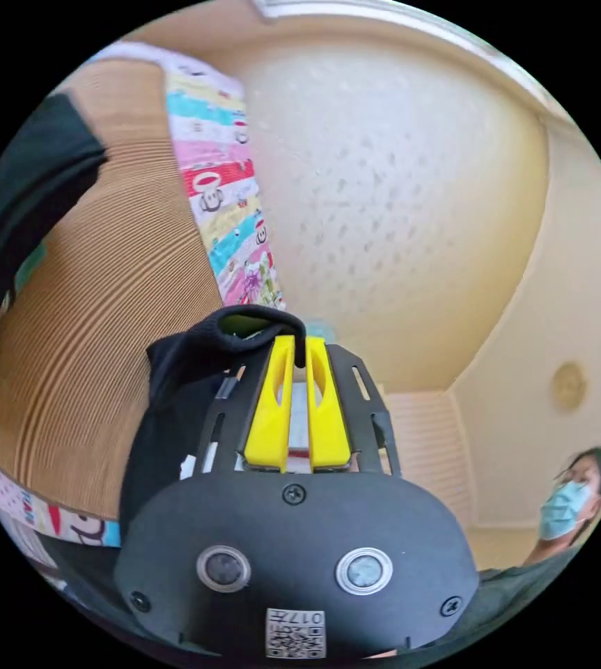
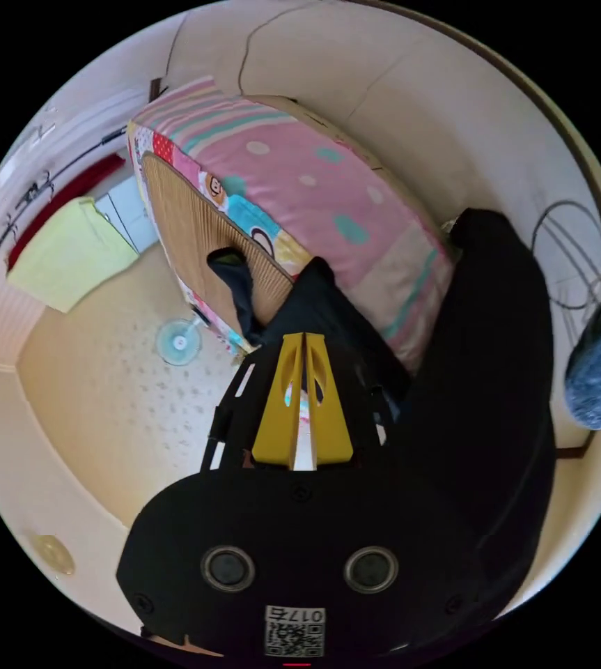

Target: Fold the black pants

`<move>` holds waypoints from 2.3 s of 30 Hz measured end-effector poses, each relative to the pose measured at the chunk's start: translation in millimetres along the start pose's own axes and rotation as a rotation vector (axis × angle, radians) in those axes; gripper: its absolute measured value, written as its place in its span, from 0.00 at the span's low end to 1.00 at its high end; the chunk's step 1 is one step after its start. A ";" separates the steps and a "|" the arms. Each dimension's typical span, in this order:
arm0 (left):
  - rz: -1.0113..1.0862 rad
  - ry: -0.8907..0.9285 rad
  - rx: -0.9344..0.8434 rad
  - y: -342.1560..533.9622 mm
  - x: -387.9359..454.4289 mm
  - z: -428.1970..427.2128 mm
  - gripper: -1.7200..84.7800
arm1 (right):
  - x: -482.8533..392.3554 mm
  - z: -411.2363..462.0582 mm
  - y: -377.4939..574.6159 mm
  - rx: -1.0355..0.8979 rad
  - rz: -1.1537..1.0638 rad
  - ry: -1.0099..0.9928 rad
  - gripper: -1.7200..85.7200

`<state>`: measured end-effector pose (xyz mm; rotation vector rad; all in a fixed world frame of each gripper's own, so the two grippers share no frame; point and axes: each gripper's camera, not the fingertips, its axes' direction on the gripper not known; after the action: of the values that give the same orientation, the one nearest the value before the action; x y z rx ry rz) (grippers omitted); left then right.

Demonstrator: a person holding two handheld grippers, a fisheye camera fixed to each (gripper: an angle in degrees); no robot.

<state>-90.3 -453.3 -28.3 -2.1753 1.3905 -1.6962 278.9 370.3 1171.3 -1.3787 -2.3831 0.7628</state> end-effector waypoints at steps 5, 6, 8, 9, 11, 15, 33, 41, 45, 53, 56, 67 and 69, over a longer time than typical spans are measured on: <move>0.198 0.064 -0.176 56.4 85.3 152.2 0.08 | -50.1 13.1 7.0 -0.045 0.037 -0.150 0.02; 0.205 0.083 -0.203 66.3 90.2 172.8 0.09 | -58.0 13.9 6.4 -0.057 0.028 -0.146 0.02; 0.266 0.137 -0.362 110.8 102.5 255.8 0.12 | -90.6 15.6 2.9 -0.106 -0.014 -0.115 0.02; 0.276 0.144 -0.426 123.5 102.9 277.1 0.13 | -98.7 15.6 1.9 -0.118 -0.024 -0.107 0.02; 0.308 0.057 -0.672 181.3 89.0 348.3 0.16 | -128.8 13.7 -2.8 -0.163 -0.056 -0.083 0.02; 0.315 -0.216 -0.970 264.2 22.5 403.5 0.17 | -164.0 4.0 -11.6 -0.200 -0.073 -0.067 0.03; -0.694 -0.380 -0.283 298.2 -234.5 148.7 0.12 | -240.7 37.1 -10.9 -0.250 0.036 -0.065 0.17; -0.714 -0.293 -0.099 298.3 -230.5 142.0 0.12 | -297.5 36.6 -5.7 -0.150 -0.060 -0.192 0.08; -0.646 -0.327 -0.188 279.7 -225.0 165.2 0.12 | -375.1 64.3 9.9 -0.389 -0.232 -0.303 0.07; -0.537 -0.442 -0.388 253.2 -221.8 213.9 0.12 | -511.1 33.1 32.2 -0.350 -0.716 -0.089 0.07; -0.537 -0.422 -0.400 251.5 -225.2 223.9 0.12 | -480.7 4.1 8.0 -0.157 -0.649 0.029 0.06; -0.533 -0.547 -0.464 253.9 -232.0 215.9 0.12 | -275.9 51.5 -31.1 -0.211 -0.159 -0.066 0.12; -0.553 -0.559 -0.464 256.8 -235.6 211.6 0.12 | -277.4 73.0 -40.1 -0.228 -0.194 -0.032 0.14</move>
<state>-75.3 -546.4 -425.0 -3.1761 1.1635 -0.7320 354.3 92.5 1139.5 -1.1967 -2.6476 0.4775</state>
